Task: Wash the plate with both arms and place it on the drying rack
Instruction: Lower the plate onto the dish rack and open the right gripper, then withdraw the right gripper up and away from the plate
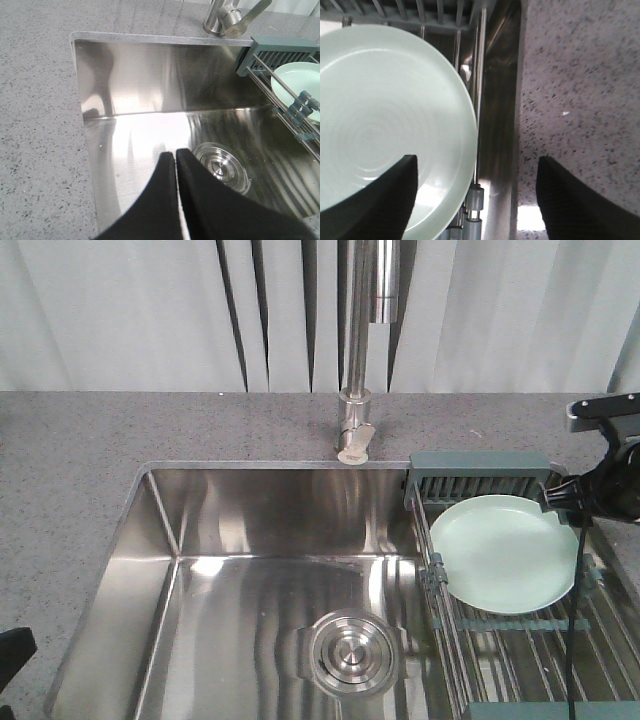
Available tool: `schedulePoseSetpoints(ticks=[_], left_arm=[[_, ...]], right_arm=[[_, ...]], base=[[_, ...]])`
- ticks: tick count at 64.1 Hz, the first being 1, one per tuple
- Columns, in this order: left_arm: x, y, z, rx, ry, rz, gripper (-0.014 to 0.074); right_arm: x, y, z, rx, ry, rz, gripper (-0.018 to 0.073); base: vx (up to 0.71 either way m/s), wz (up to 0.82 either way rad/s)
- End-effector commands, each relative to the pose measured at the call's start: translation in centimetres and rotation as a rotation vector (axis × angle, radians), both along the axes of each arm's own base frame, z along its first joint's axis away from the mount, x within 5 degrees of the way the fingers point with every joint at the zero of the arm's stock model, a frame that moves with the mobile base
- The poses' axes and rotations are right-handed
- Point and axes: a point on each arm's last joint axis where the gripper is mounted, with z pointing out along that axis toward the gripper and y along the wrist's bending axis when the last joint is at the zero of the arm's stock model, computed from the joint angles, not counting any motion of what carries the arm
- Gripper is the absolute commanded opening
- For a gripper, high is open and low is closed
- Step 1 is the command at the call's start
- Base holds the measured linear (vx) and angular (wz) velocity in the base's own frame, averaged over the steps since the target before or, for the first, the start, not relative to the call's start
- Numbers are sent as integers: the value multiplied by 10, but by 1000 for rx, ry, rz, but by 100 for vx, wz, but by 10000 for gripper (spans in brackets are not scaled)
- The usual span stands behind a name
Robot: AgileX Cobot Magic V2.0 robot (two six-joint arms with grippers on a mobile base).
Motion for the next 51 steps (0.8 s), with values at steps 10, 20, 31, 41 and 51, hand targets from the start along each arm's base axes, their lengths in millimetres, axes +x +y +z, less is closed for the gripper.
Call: schedulePoseSetpoints(ticks=[10,20,31,41,51], left_arm=[[4,2,13,-41,-61,41,-6],[4,2,13,-41,-61,41,-6],[4,2,13,-41,-61,41,-6],[4,2,13,-41,-61,41,-6],[4,2,13,-41,-60,41,-6]], right_arm=[[-38,7,92,-12,-317,64,396],[-78,36,133,15,-439,279,212],[-130,70,164,104,-540,516,-8],[-174,76,185,144,-628,605,-8],[-208,72,197,122,-736,626,-6]], base=[[0,0],[0,0],[0,0],[0,0],[0,0]])
